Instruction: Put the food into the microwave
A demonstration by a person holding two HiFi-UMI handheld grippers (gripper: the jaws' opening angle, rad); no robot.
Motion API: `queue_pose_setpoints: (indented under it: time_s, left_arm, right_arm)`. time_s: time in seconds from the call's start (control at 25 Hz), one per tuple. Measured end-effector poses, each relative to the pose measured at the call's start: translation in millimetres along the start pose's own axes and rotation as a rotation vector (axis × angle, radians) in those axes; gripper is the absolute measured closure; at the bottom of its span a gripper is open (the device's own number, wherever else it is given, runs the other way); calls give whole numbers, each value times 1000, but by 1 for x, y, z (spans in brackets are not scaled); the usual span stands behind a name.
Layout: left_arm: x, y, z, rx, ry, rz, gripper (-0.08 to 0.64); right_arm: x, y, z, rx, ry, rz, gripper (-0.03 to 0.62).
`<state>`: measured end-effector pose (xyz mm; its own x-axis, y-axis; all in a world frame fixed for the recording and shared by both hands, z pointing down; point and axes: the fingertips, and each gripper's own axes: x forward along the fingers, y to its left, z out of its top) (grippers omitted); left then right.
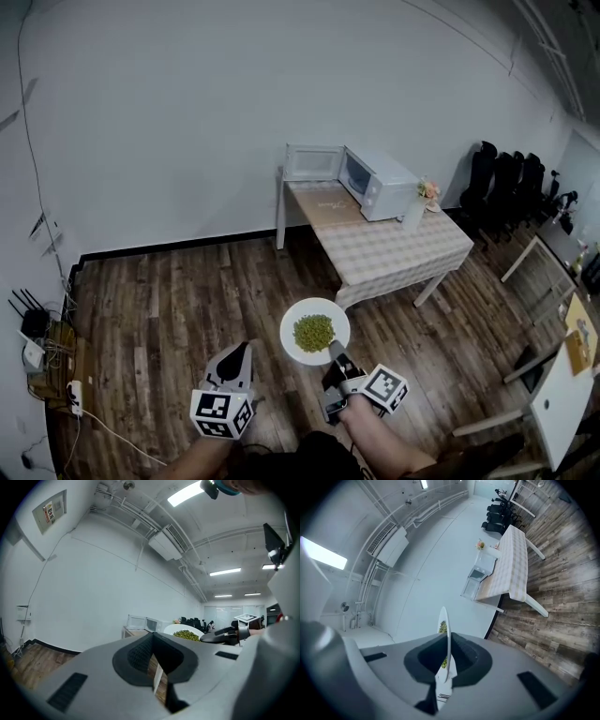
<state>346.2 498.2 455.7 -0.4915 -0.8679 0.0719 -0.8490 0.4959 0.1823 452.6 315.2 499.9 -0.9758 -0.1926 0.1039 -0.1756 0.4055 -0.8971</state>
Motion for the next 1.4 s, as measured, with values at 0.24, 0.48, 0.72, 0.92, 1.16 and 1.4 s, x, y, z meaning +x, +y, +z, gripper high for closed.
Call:
queue_pose_setpoints:
  time_s: [0.24, 0.48, 0.72, 0.92, 1.16, 1.4]
  left_arm:
    - [8, 13, -3, -17, 16, -9, 552]
    - [45, 38, 3, -6, 21, 36, 552]
    - [104, 43, 14, 9, 24, 62, 552]
    - [149, 41, 23, 9, 19, 71, 552]
    - [203, 34, 24, 1, 33, 92, 552]
    - [238, 21, 19, 30, 58, 133, 552]
  right_arm:
    - [18, 2, -7, 18, 15, -1, 569]
    - [65, 0, 14, 28, 26, 42, 569]
    - [111, -8, 54, 6, 58, 74, 569]
    - [142, -19, 86, -3, 79, 84, 569]
    - [162, -38, 130, -1, 94, 62, 569]
    - [177, -54, 153, 68, 131, 76, 569]
